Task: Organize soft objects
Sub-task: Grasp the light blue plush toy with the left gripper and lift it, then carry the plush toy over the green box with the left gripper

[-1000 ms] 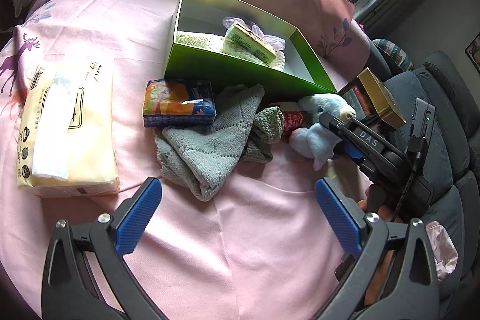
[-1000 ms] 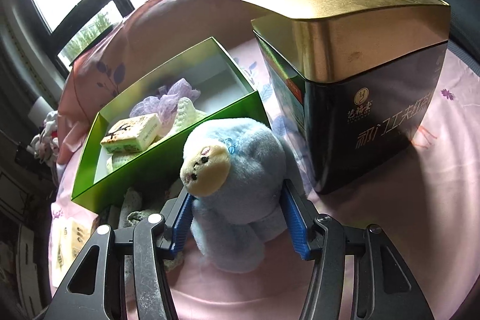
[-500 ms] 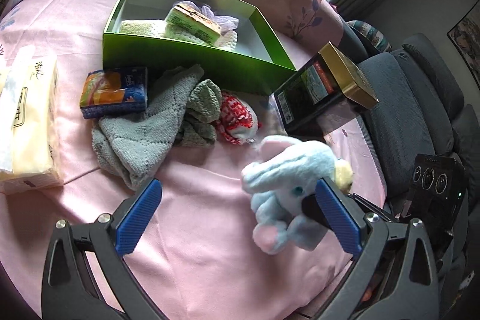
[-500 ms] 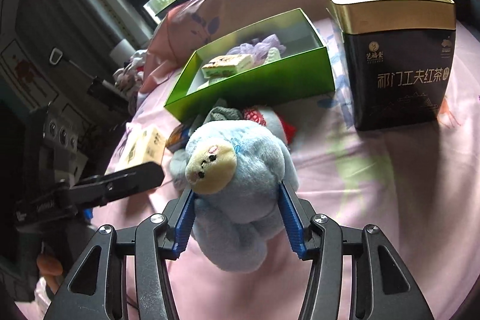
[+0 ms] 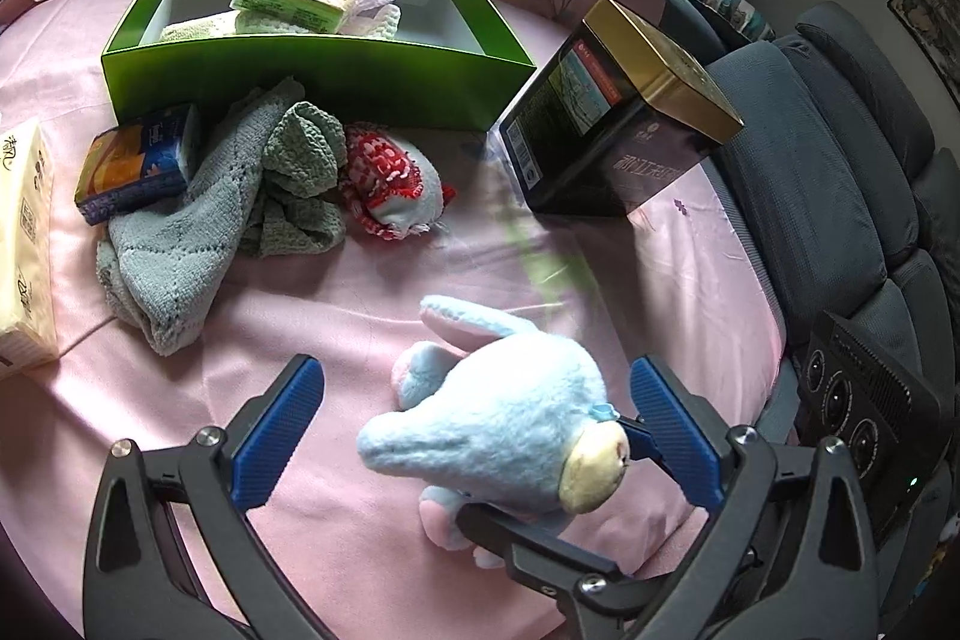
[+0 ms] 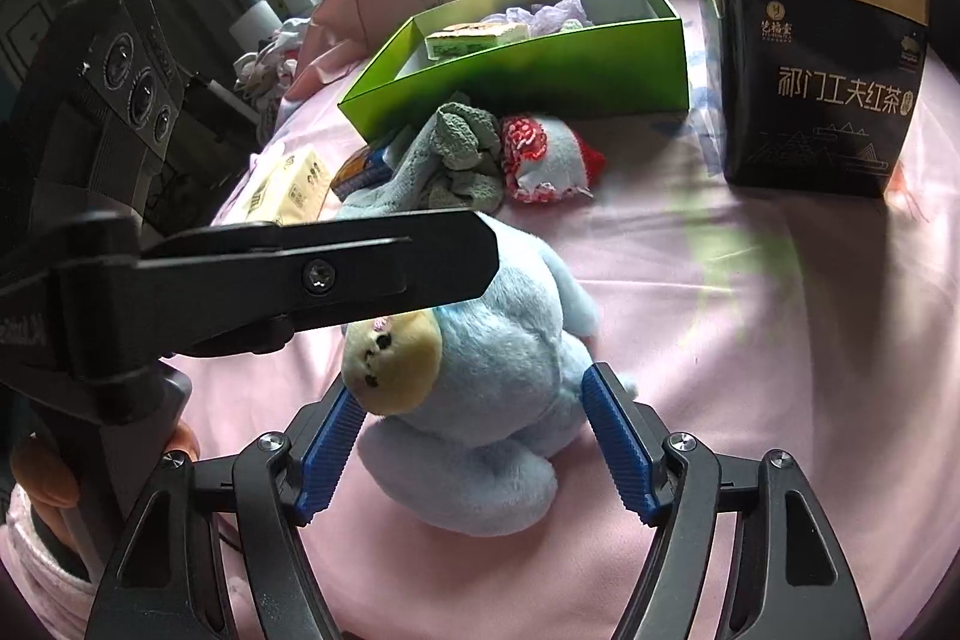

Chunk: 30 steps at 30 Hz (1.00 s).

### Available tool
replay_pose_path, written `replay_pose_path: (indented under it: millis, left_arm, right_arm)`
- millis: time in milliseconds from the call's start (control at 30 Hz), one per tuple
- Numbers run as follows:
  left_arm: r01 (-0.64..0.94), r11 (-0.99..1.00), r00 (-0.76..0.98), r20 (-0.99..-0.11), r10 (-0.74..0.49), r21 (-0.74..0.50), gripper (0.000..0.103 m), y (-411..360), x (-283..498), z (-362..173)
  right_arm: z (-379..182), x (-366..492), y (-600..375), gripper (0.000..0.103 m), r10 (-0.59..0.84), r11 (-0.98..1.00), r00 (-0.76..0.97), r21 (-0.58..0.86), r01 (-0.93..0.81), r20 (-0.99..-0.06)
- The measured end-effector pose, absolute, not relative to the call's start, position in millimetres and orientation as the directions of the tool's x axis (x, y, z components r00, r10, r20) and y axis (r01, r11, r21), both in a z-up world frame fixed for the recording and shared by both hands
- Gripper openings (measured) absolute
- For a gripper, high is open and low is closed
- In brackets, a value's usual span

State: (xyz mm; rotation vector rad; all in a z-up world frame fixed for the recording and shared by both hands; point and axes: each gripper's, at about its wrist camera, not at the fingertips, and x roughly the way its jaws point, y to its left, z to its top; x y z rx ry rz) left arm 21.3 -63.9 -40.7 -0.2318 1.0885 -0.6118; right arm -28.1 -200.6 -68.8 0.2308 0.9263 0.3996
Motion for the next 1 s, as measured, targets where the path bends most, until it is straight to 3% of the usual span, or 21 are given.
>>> replay_pose_path:
  millis: [67, 133, 200, 700, 1000]
  left_arm:
    - [0.351, 0.807, 0.309, -0.755, -0.578, -0.474, 0.100, -68, 21, -43]
    - [0.359, 0.801, 0.300, -0.753, -0.586, -0.480, 0.093, -71, 20, -45]
    - [0.368, 0.801, 0.291, -0.759, -0.582, -0.473, 0.078, -76, 19, -46]
    - [0.383, 0.826, 0.329, -0.774, -0.540, -0.413, 0.070, -79, 16, -38]
    - [0.424, 0.825, 0.421, -0.726, -0.544, -0.373, 0.070, -71, 13, 3]
  right_arm:
    - [-69, -31, -200, 0.074, 0.439, 0.898, 0.546, 0.362, -0.249, -0.714]
    - [-69, -33, -203, 0.074, 0.463, 0.886, 0.557, 0.385, -0.260, -0.689]
    - [-70, -32, -204, 0.072, 0.458, 0.888, 0.559, 0.390, -0.246, -0.691]
    - [-60, -39, -202, 0.059, 0.451, 0.892, 0.591, 0.367, -0.265, -0.669]
    - [-24, -40, -196, 0.059, 0.460, 0.888, 0.648, 0.335, -0.316, -0.607]
